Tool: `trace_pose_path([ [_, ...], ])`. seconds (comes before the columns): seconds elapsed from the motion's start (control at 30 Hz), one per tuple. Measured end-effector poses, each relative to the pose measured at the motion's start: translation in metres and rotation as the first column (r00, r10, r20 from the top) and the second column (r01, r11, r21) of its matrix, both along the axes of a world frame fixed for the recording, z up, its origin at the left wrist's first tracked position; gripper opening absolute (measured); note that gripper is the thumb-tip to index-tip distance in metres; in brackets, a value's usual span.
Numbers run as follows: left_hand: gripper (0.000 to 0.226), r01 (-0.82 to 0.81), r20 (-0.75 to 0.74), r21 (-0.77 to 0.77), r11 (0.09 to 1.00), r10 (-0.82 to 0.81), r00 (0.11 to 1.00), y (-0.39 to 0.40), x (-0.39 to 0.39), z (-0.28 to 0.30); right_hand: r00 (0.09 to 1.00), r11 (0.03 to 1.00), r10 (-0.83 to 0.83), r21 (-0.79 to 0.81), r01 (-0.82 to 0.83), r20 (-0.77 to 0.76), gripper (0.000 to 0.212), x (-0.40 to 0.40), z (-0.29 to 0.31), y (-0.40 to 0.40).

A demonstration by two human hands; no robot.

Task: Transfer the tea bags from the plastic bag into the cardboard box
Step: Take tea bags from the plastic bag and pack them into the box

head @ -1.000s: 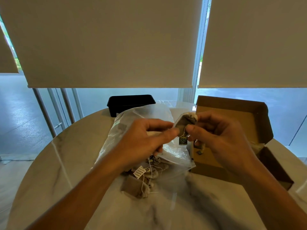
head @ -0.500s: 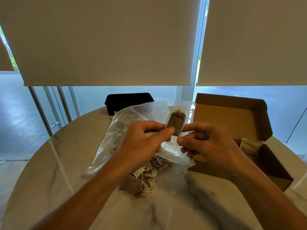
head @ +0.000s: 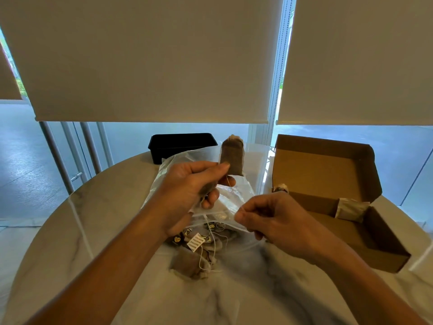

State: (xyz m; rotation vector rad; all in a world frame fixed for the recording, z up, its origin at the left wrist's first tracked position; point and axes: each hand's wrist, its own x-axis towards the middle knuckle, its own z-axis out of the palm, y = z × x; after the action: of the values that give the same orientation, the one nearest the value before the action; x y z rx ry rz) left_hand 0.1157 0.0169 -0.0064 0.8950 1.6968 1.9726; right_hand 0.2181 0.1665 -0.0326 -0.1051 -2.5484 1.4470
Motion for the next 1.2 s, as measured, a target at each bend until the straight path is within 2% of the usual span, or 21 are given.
trace_pose_path([
  [0.13,0.032,-0.026,-0.072,-0.031,0.999,0.024,0.997,-0.006,-0.008,0.001,0.997,0.997,-0.077,0.029,0.078,-0.031,0.008,0.003,0.005,0.014],
  [0.27,0.025,-0.036,-0.188,-0.175,0.984,0.002,0.982,-0.012,-0.012,0.003,0.963,0.975,-0.220,-0.010,0.221,-0.154,0.018,0.004,0.011,0.028],
  [0.37,0.015,-0.082,-0.267,-0.263,0.961,0.009,0.964,-0.015,-0.016,0.002,0.878,0.911,-0.407,-0.172,0.374,-0.251,0.015,0.007,0.018,0.043],
  [0.43,0.015,-0.111,-0.302,-0.297,0.949,0.017,0.953,-0.014,-0.017,-0.001,0.837,0.869,-0.472,-0.302,0.391,-0.275,0.020,0.012,0.023,0.050],
  [0.53,0.013,-0.117,-0.325,-0.328,0.937,0.004,0.946,-0.010,-0.016,-0.005,0.877,0.870,-0.398,-0.414,0.268,-0.268,0.026,0.017,0.029,0.048],
  [0.7,0.012,-0.147,-0.423,-0.384,0.911,-0.032,0.905,-0.001,-0.011,-0.014,0.959,0.963,-0.146,-0.255,0.081,-0.245,0.010,0.010,0.028,0.020],
  [0.9,0.011,-0.163,-0.501,-0.376,0.912,-0.052,0.864,0.004,-0.007,-0.019,0.943,0.981,-0.192,-0.036,0.190,-0.272,0.009,-0.003,0.019,0.009],
  [1.2,0.014,-0.188,-0.547,-0.364,0.912,-0.046,0.836,0.007,-0.010,-0.024,0.962,0.980,-0.182,-0.121,0.159,-0.206,0.006,-0.002,0.026,0.012],
])
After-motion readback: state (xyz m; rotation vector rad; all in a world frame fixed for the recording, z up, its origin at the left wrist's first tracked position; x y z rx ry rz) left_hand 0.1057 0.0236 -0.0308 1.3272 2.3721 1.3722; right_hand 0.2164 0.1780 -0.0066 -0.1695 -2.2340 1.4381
